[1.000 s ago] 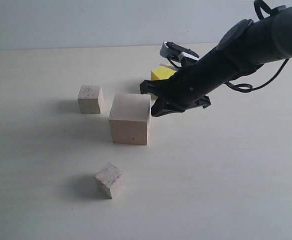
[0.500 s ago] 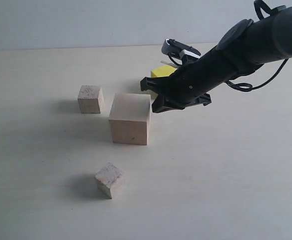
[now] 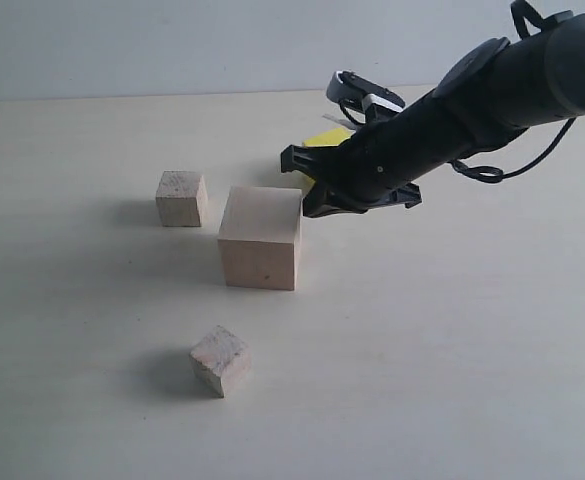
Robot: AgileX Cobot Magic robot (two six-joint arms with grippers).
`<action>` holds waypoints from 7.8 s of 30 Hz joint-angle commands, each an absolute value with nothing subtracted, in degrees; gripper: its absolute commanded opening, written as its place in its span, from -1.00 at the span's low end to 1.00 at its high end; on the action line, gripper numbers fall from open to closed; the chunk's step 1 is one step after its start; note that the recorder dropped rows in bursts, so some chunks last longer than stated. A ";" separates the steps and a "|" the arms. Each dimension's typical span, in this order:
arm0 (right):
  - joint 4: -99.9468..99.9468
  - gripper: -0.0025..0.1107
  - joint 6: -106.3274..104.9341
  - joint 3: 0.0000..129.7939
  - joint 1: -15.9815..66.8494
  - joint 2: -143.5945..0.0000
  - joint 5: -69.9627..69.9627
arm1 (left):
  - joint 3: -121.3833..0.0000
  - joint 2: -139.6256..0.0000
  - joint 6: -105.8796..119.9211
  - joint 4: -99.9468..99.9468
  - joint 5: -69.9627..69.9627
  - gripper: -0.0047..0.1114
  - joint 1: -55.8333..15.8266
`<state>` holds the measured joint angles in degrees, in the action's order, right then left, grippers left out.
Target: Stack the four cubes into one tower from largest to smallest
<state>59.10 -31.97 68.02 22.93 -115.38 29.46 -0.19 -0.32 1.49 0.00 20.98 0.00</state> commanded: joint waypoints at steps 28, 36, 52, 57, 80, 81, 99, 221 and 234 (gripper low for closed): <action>50.94 -0.96 -35.88 68.72 19.98 -104.89 21.67 | 0.00 0.00 1.33 0.00 20.46 -0.92 0.10; 24.52 -0.96 -18.31 84.06 18.75 -105.76 28.29 | 0.00 0.00 1.33 0.00 20.46 -0.92 0.10; -2.03 -0.96 -8.96 95.95 26.01 -117.81 38.06 | 0.00 0.00 1.33 0.00 20.46 -0.92 0.10; -1.89 -0.95 -8.96 98.27 26.17 -119.76 37.81 | 0.00 0.00 1.33 0.00 20.46 -0.92 0.10; -2.93 0.34 -8.30 99.22 26.06 -127.84 34.47 | 0.00 0.00 1.33 0.00 20.46 -0.92 0.10; -3.53 0.34 -7.42 99.22 26.06 -128.34 34.37 | 0.00 0.00 1.33 0.00 20.46 -0.92 0.10; -8.10 0.32 -3.35 99.22 26.06 -130.27 33.95 | 0.00 0.00 1.33 0.00 20.46 -0.92 0.10; 27.00 -0.09 -70.49 99.22 30.04 -121.93 61.24 | 0.00 0.00 1.33 0.00 20.46 -0.92 0.10; 26.88 0.18 -68.98 99.22 30.04 -121.93 60.52 | 0.00 0.00 1.33 0.00 20.46 -0.92 0.10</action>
<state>26.23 -69.24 99.13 29.97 -122.06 61.08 -0.19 -0.32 1.49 0.00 20.98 0.00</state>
